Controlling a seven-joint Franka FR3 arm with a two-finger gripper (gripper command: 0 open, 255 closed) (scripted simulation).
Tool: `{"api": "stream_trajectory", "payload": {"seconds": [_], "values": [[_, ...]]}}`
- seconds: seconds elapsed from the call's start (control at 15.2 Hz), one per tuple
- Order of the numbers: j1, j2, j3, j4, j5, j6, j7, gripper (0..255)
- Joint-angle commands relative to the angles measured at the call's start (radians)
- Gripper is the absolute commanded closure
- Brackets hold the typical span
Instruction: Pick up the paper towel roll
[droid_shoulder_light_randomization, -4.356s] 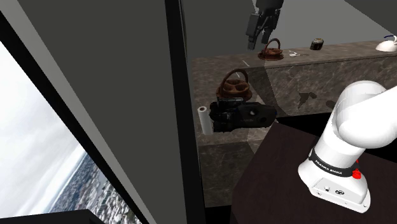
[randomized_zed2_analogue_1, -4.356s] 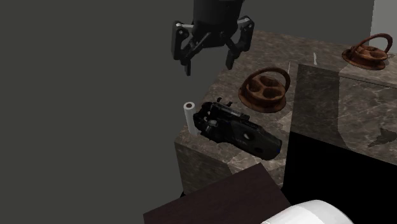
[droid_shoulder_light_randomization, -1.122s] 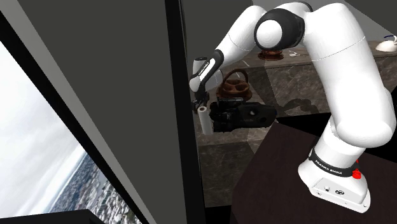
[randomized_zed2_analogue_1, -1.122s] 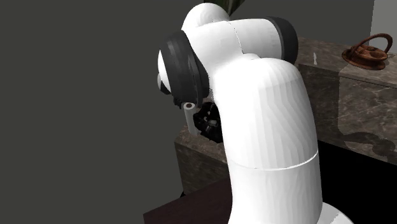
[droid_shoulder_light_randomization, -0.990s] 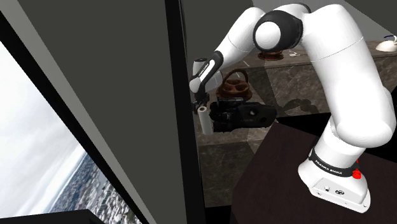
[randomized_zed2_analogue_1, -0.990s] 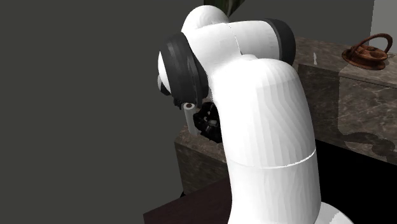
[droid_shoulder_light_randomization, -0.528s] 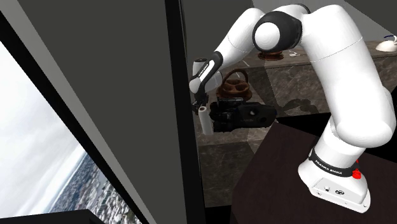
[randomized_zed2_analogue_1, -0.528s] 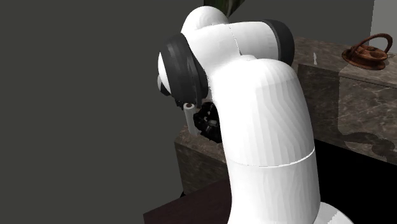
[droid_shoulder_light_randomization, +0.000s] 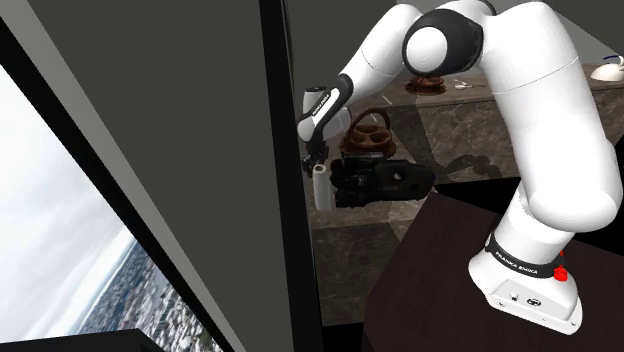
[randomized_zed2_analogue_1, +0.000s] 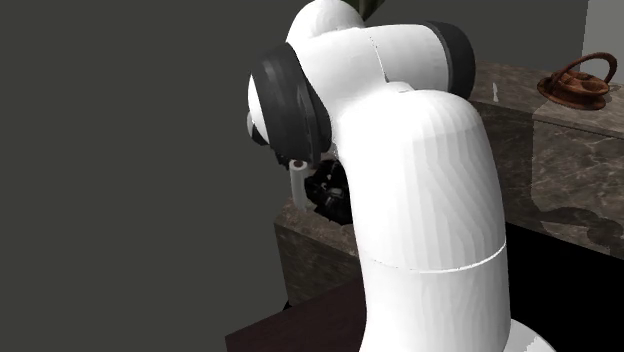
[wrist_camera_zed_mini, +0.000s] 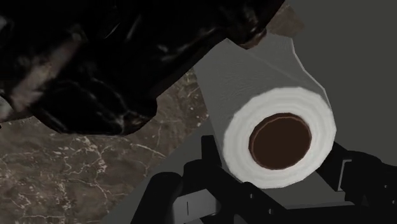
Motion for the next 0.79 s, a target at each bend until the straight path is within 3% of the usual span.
{"api": "stream_trajectory", "payload": {"seconds": [0.0, 0.73], "values": [[0.004, -0.021, -0.002, 0.002, -0.003, -0.016, 0.004, 255], [0.012, -0.108, -0.014, 0.001, -0.018, -0.101, 0.015, 255]]}}
